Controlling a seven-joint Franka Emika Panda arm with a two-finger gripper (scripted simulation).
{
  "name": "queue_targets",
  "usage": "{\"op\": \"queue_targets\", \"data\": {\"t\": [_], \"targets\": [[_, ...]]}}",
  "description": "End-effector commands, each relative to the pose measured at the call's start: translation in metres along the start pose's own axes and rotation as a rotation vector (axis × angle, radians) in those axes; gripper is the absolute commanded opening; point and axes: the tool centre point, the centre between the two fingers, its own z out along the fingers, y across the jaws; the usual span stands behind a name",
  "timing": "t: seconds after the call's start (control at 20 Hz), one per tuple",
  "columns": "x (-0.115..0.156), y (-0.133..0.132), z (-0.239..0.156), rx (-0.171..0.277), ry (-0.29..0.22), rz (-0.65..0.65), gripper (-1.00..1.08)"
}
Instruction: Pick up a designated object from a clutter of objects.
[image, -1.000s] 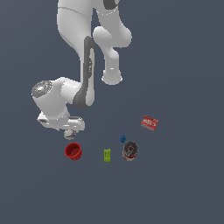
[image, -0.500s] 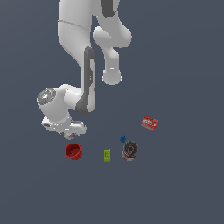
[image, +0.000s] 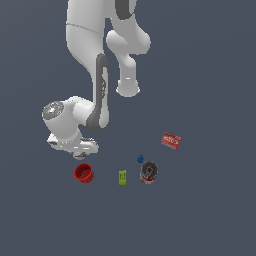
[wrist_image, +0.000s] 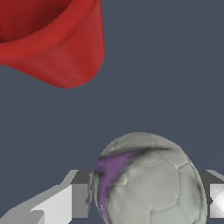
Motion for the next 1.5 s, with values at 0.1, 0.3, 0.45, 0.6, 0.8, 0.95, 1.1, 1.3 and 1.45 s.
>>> {"op": "queue_targets", "data": {"t": [0.1, 0.3, 0.45, 0.6, 0.8, 0.95, 1.1, 1.3, 1.45], "targets": [[0.000, 0.000, -0.001, 0.000, 0.000, 0.000, -1.00], [-0.001, -0.003, -0.008, 0.000, 0.000, 0.000, -1.00], [-0.002, -0.007, -0.019, 0.000, 0.000, 0.000, -1.00], [-0.004, -0.013, -0.034, 0.000, 0.000, 0.000, -1.00], [-0.007, -0.024, -0.062, 0.000, 0.000, 0.000, -1.00], [-0.009, -0.034, -0.088, 0.001, 0.000, 0.000, -1.00], [-0.013, -0.045, -0.119, 0.000, 0.000, 0.001, -1.00], [-0.017, -0.061, -0.163, -0.001, 0.000, 0.001, -1.00], [-0.020, -0.074, -0.198, -0.002, 0.000, 0.001, -1.00]]}}
